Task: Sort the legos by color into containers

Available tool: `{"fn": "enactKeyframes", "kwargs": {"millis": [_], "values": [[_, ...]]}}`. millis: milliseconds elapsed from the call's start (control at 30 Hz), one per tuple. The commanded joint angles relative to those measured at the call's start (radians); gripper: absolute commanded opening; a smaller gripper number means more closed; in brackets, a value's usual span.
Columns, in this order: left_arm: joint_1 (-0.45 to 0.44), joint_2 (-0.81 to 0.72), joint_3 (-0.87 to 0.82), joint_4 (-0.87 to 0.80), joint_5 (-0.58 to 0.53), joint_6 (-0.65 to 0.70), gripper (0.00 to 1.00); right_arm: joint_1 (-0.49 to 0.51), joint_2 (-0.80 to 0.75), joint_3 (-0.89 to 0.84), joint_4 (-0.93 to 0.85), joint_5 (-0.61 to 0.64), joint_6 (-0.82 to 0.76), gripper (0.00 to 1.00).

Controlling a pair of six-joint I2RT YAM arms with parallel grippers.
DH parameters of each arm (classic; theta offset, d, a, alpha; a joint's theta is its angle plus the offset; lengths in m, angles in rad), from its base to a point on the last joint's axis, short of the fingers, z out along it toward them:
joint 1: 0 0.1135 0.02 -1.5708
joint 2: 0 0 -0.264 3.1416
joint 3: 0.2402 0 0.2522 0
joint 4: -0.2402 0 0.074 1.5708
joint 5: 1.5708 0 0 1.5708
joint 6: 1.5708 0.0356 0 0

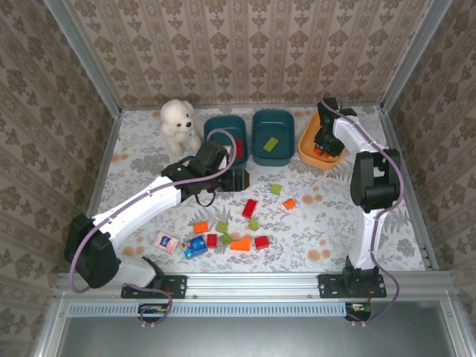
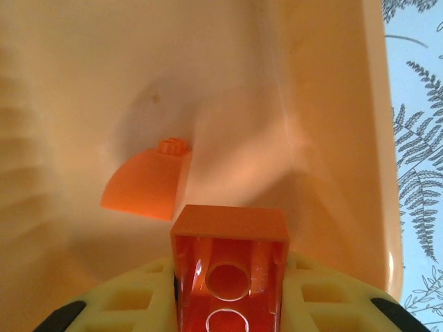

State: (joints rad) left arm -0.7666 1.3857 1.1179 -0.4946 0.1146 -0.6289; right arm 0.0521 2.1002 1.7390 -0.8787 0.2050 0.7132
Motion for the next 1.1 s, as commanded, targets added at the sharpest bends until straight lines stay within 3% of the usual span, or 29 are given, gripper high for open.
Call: {"fn": "enactKeyframes", "kwargs": {"millis": [0, 133, 267, 367, 733, 900, 1067], "values": [[-0.006, -0.016, 0.037, -0.04, -0.016, 0.042, 0.76, -0.007, 0.044, 0.022, -0.077, 0.011, 0.028, 0.25], [-0.008, -0.018, 0.041, -0.053, -0.016, 0.056, 0.76, -0.008, 0.074, 0.046, -0.082, -0.008, 0.031, 0.31], [-0.008, -0.029, 0.042, -0.069, -0.022, 0.067, 0.77, -0.006, 0.061, 0.056, -0.079, -0.012, 0.025, 0.48], [-0.007, -0.04, 0.041, -0.08, -0.029, 0.075, 0.77, -0.002, 0.021, 0.059, -0.067, -0.013, 0.017, 0.55], [-0.007, -0.056, 0.058, -0.13, -0.032, 0.141, 0.77, 0.034, -0.199, 0.155, -0.072, 0.0, -0.027, 0.58], [-0.008, -0.073, 0.061, -0.2, -0.007, 0.205, 0.76, 0.132, -0.441, 0.006, 0.061, 0.0, -0.145, 0.58], [-0.02, -0.114, 0.007, -0.279, -0.01, 0.227, 0.75, 0.305, -0.796, -0.357, 0.251, -0.051, -0.226, 0.58]]}}
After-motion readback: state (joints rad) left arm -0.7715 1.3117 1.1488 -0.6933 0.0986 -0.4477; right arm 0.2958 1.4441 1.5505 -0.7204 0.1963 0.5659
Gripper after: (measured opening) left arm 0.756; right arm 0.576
